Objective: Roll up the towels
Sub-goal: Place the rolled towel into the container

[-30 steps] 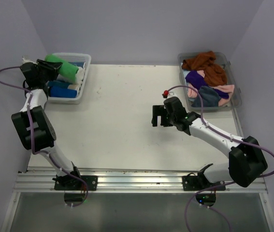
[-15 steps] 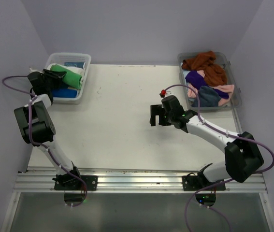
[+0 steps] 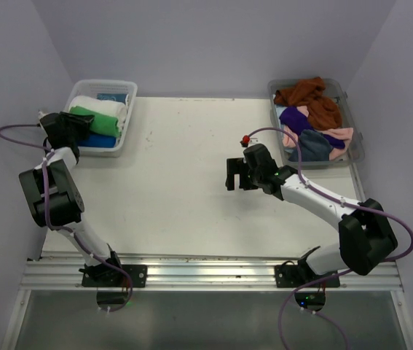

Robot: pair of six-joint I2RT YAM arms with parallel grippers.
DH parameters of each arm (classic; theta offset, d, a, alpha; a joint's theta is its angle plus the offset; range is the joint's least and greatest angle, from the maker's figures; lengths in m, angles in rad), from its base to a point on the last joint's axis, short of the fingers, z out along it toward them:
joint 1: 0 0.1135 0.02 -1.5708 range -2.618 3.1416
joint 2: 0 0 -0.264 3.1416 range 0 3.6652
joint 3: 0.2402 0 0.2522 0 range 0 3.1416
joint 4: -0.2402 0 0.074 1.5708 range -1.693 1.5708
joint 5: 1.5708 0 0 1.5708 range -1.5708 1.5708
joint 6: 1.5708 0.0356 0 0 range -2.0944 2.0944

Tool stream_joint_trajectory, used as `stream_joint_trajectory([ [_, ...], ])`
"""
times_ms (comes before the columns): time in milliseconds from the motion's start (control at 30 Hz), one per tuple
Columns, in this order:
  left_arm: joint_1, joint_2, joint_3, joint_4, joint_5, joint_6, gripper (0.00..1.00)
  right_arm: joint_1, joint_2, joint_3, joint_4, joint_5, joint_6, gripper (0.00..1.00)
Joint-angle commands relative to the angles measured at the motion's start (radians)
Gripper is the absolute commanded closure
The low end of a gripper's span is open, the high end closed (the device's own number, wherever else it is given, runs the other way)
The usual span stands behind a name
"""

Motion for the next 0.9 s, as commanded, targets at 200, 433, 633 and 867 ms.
stream_joint_trajectory([
  [200,0.021,0.051,0.117,-0.161,-0.066,-0.015,0.74,-0.004,-0.027,0.028,0.021,-0.007,-0.014,0.06],
  [433,0.021,0.06,0.228,-0.318,-0.129,-0.007,0.47,-0.004,-0.047,0.02,0.025,0.002,-0.003,0.06],
  [633,0.021,0.068,0.271,-0.446,-0.127,0.014,0.36,-0.004,-0.07,0.007,0.024,0.001,0.004,0.06],
  [867,0.021,0.025,0.294,-0.495,-0.147,0.037,0.24,-0.004,-0.104,-0.003,0.018,0.01,0.003,0.06],
])
